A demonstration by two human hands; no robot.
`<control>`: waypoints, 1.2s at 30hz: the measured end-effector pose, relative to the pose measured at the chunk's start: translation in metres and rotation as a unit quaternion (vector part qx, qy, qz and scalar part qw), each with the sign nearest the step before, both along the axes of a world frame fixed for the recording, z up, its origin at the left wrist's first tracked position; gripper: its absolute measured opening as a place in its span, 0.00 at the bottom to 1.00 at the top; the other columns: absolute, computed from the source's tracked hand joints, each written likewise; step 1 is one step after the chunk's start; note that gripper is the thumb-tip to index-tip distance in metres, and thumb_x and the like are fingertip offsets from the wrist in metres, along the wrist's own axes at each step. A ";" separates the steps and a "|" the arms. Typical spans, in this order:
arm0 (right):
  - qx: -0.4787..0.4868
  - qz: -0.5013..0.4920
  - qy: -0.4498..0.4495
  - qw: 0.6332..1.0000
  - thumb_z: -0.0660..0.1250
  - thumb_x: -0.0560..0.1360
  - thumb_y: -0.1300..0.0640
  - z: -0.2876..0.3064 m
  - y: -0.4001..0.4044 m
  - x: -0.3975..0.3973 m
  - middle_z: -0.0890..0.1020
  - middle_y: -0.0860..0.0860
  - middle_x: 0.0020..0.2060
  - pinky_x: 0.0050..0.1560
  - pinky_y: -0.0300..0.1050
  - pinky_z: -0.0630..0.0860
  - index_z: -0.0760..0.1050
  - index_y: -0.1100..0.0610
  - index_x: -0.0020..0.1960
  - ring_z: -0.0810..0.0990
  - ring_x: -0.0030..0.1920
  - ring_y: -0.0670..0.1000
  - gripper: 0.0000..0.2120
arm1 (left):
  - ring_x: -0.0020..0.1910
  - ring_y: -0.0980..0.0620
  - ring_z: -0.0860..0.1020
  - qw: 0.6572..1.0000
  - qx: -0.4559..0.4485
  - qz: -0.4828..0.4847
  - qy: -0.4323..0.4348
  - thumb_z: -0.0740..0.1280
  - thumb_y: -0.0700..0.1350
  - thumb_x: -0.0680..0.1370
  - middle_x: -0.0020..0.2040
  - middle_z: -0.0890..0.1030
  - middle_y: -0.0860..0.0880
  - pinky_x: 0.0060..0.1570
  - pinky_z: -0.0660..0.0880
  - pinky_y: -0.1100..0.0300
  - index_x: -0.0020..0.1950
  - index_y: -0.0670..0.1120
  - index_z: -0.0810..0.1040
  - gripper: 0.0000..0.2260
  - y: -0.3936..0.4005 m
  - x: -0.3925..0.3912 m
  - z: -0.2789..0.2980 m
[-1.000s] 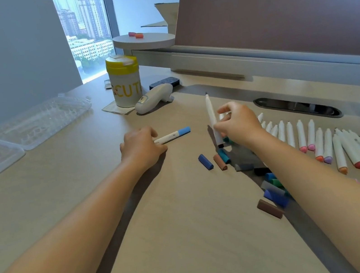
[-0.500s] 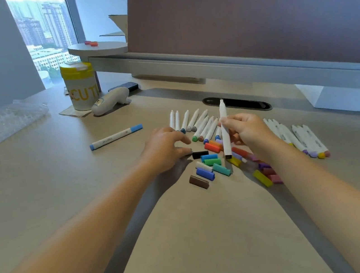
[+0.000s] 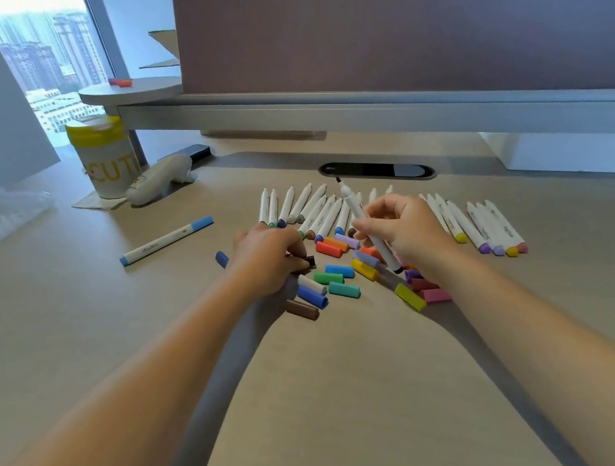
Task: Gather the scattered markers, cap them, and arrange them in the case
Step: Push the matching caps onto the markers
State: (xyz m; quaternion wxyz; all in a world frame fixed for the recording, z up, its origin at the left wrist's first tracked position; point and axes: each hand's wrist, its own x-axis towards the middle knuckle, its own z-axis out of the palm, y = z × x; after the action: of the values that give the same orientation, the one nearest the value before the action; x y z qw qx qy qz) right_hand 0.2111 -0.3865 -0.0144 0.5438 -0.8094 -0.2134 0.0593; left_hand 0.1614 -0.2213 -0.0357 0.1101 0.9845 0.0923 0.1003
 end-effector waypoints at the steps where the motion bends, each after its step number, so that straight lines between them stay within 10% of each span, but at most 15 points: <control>1: 0.003 0.002 -0.006 1.000 0.64 0.75 0.59 -0.001 0.001 0.000 0.77 0.52 0.41 0.36 0.33 0.75 0.71 0.58 0.46 0.76 0.36 0.43 0.03 | 0.58 0.49 0.71 1.000 -0.023 -0.001 -0.021 0.64 0.48 0.76 0.55 0.78 0.49 0.57 0.64 0.57 0.55 0.48 0.78 0.10 0.001 -0.002 -0.001; 13: -0.039 0.009 -0.126 0.991 0.63 0.76 0.54 -0.012 0.020 -0.007 0.74 0.47 0.33 0.41 0.42 0.74 0.77 0.59 0.56 0.72 0.35 0.46 0.13 | 0.48 0.54 0.72 0.937 -0.333 -0.008 -0.105 0.61 0.38 0.78 0.50 0.73 0.49 0.39 0.71 0.68 0.64 0.46 0.72 0.15 0.016 -0.027 0.013; 23: -0.092 0.078 -0.172 0.978 0.65 0.75 0.59 -0.015 0.047 -0.018 0.73 0.45 0.37 0.39 0.33 0.70 0.77 0.56 0.58 0.70 0.36 0.43 0.12 | 0.38 0.56 0.76 0.816 -0.531 0.127 -0.190 0.64 0.41 0.77 0.40 0.76 0.49 0.36 0.73 0.66 0.42 0.45 0.72 0.04 0.044 -0.039 0.016; 36: -0.063 0.108 -0.165 0.978 0.69 0.72 0.58 -0.013 0.066 -0.029 0.76 0.49 0.41 0.40 0.33 0.71 0.78 0.59 0.52 0.73 0.36 0.42 0.10 | 0.33 0.57 0.76 0.782 -0.571 0.147 -0.204 0.64 0.42 0.77 0.37 0.77 0.49 0.27 0.73 0.73 0.40 0.45 0.71 0.06 0.052 -0.048 0.012</control>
State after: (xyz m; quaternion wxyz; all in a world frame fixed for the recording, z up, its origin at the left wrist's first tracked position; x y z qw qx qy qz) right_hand 0.1819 -0.3204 -0.0276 0.4398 -0.8128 -0.3820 -0.0041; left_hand 0.1131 -0.1690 -0.0234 0.6521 0.6728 0.2514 0.2427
